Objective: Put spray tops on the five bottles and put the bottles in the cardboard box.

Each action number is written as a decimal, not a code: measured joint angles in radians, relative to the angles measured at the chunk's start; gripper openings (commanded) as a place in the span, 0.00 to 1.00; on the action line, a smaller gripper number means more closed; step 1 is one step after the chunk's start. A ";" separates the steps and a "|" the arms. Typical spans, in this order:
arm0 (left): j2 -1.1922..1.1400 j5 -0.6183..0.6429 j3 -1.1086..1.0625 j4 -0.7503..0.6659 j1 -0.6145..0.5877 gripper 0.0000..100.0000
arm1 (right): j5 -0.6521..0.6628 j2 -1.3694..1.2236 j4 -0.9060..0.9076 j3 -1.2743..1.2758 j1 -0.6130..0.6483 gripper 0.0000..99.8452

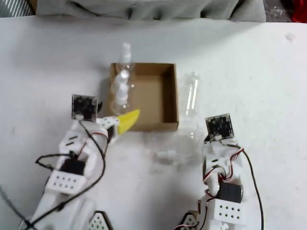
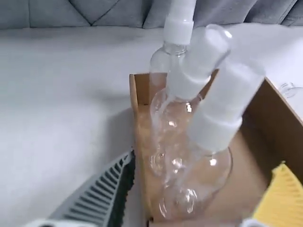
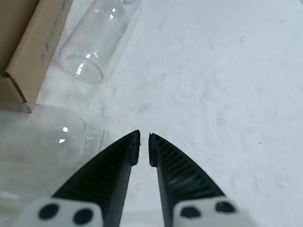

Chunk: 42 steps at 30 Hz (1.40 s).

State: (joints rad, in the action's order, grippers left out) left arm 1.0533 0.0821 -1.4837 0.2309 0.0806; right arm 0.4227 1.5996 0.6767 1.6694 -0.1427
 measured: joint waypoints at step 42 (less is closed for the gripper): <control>0.753 -0.158 -0.215 0.848 -0.103 0.02 | 0.000 0.000 0.049 -0.043 -0.055 0.01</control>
State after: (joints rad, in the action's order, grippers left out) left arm 1.8067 -0.0760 -1.6985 1.0794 -0.0222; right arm 0.4227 1.5996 0.7258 1.6264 -0.1979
